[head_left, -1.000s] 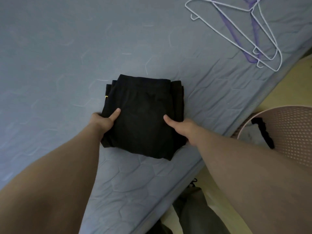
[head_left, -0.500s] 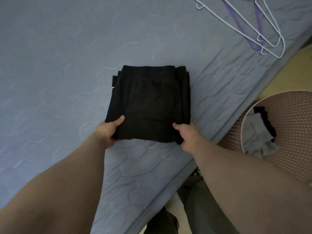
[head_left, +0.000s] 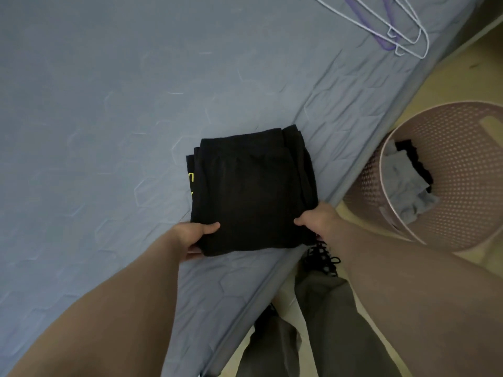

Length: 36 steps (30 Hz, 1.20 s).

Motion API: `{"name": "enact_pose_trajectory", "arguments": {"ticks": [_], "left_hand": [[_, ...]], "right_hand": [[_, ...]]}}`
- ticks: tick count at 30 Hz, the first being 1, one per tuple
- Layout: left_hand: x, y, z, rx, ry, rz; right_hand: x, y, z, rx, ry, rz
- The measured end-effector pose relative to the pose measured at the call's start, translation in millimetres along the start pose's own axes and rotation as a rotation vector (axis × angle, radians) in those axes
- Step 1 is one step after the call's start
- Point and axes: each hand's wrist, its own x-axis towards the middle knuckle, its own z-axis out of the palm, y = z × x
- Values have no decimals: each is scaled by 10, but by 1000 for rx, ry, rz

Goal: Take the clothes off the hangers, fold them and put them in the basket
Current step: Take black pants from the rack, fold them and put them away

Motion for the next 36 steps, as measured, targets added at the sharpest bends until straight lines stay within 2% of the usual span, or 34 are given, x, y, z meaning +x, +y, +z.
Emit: {"name": "enact_pose_trajectory", "arguments": {"ticks": [2, 5, 7, 9, 12, 14, 17, 22, 27, 30, 36], "left_hand": [[-18, 108, -52, 76, -10, 73], [-21, 425, -65, -94, 4, 226], [44, 586, -18, -142, 4, 274], [38, 663, 154, -97, 47, 319], [-70, 682, 234, -33, 224, 483], [-239, 798, 372, 21, 317, 580], [-579, 1074, 720, 79, 332, 643], [-1191, 1713, 1796, 239, 264, 794], [-1583, 2153, 3084, 557, 145, 890], [-1653, 2292, 3792, 759, 91, 870], [-1443, 2337, 4630, 1107, 73, 865]], "right_hand": [[6, -70, -30, 60, -7, -85], [48, -287, -52, 185, 33, -232], [88, -399, -48, 189, 59, -268], [135, -423, -124, 133, 82, -280], [82, -474, -132, 60, 70, -365], [-29, -510, -344, 60, 131, -441], [-176, -480, -821, 56, 275, -484], [-265, -102, -1916, 209, 437, -419], [-228, 598, -2855, 331, 569, -214], [-105, 1023, -3273, 416, 579, -91], [291, 1558, -3526, 372, 504, 61]]}}
